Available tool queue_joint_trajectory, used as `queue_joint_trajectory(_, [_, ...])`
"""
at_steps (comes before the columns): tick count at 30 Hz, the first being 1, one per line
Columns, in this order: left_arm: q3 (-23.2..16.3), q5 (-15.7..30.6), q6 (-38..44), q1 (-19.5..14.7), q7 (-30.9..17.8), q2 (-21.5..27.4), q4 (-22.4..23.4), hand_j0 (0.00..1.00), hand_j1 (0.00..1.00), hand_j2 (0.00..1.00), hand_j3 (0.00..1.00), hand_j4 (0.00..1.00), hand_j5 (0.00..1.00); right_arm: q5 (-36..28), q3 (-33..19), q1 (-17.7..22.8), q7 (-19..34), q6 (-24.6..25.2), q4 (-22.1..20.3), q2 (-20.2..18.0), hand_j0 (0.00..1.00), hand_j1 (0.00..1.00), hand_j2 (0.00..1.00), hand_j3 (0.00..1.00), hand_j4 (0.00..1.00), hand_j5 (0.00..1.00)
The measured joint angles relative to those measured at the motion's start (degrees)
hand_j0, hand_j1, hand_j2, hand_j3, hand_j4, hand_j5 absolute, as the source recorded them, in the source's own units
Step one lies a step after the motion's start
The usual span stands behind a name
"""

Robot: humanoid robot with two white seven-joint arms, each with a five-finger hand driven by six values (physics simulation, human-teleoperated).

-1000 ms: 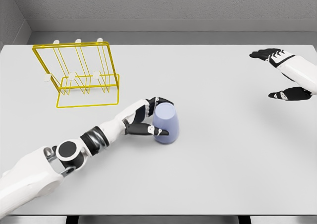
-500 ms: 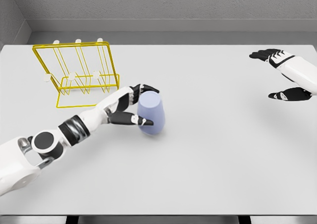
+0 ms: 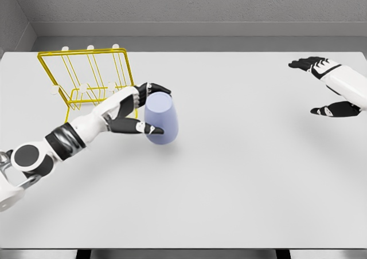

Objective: Place the cup on the cup holder with both arms

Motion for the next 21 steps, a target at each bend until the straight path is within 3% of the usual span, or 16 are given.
queue_joint_trajectory(21, [1.5,0.4,-2.0,-4.5,0.1,5.2,-0.5,0.63,0.63,0.63,0.63,0.63,0.63,0.0,-0.6,0.2,0.0,0.0,0.0,0.0,1.0,1.0,1.0,1.0,1.0,1.0])
